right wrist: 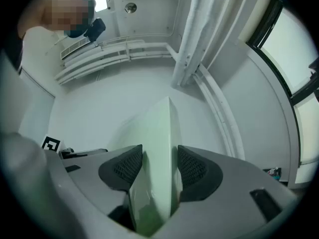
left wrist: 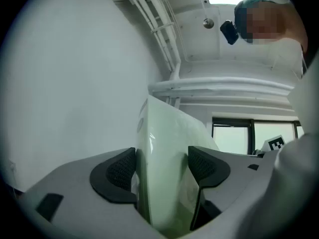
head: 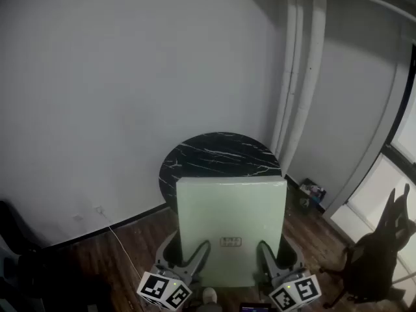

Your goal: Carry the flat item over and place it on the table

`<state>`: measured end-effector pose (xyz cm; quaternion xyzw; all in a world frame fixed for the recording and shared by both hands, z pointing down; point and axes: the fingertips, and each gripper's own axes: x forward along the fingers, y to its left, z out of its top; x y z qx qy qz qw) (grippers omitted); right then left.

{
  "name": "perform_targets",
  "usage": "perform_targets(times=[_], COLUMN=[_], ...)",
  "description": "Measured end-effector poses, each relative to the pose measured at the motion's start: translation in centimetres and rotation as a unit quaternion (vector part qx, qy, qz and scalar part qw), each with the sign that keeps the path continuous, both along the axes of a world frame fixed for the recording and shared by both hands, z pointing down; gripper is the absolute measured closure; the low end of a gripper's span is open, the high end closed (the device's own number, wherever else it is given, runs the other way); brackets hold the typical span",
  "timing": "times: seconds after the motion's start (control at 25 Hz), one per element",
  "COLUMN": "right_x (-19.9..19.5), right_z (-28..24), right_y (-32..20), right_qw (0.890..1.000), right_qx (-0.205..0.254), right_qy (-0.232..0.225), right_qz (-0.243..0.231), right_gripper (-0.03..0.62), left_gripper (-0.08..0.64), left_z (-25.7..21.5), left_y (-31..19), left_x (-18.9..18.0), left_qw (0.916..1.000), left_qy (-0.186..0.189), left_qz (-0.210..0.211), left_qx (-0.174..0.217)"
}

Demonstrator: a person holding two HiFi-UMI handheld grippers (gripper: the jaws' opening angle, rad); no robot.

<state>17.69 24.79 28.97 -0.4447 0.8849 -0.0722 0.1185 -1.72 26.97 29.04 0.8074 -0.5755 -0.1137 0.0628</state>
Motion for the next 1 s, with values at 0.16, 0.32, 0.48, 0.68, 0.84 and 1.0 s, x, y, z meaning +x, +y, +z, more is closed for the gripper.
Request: perform_targets(times=[0.16, 0.32, 0.48, 0.68, 0.84, 1.0], right_x=[-0.3, 0.1, 0.5, 1.1, 1.5, 1.5], right_z=[-1.4, -2.0, -2.0, -1.7, -1.2, -0.7], right_y=[3.4, 5.1, 6.0, 6.6, 6.9, 6.9], right_qw=[1.0, 1.0, 1.0, 1.0, 1.0, 1.0], right_qx=[0.009, 0.014, 0.012, 0.001, -0.006, -0.006], right_qy=[-0.007, -0.004, -0.004, -0.008, -0.009, -0.01], right_qz=[-0.001, -0.001, -0.001, -0.004, -0.008, -0.01], right_gripper=[0.38, 0.38, 0.38, 0.38, 0.38, 0.38], left_gripper=[0.229, 0.229, 0.229, 0.229, 0.229, 0.229], left_z=[-1.4, -2.0, -2.0, -1.7, -1.3, -0.8], left_y=[3.1, 4.8, 5.8, 6.5, 6.8, 6.9], left_x=[-0.2, 0.2, 0.6, 1.1, 1.6, 1.5], left_qw=[0.9999, 0.9998, 0.9998, 0.9999, 0.9999, 0.9999], left_qy=[-0.005, -0.006, -0.005, -0.005, -0.006, -0.007], left_qz=[0.004, 0.0, 0.001, -0.001, -0.005, -0.008], left_qx=[0.015, 0.02, 0.02, 0.012, 0.007, 0.006])
